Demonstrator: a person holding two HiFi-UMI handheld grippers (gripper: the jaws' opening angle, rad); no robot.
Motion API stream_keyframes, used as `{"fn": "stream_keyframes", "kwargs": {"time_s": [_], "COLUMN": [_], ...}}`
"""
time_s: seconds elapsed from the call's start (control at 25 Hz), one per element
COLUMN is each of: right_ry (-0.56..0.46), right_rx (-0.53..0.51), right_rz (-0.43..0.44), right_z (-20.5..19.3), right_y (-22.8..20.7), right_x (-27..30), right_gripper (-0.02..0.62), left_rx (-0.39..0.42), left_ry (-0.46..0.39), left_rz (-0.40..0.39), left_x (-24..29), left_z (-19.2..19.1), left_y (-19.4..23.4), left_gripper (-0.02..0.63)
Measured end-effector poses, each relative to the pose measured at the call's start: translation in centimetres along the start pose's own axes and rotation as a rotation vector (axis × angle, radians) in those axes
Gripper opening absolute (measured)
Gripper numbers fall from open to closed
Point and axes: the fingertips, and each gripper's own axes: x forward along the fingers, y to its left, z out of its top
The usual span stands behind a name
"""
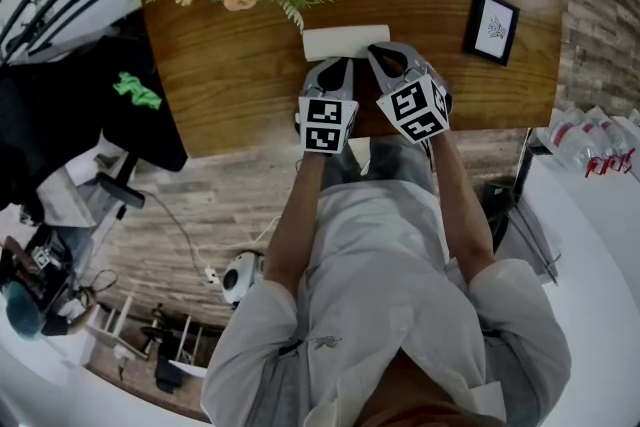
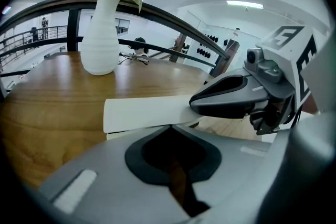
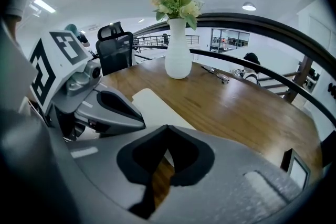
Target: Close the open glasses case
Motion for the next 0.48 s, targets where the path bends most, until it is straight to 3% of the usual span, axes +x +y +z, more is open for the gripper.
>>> {"fn": "stream_keyframes", "kwargs": {"time_s": [0.48], "right_ry": [-0.013], "right_rx": [0.013], "right_rz": [-0.016], "right_z": [0.12], "right_y": [-0.09], "right_x": [-0.43], "right_gripper": [0.003], "left_rx": [0.001], "left_ry": [0.019], "left_rz": [-0.011], "left_x": [-0.48], "left_z": [-0.28], "left_y": [-0.01], "left_gripper": [0.018]}}
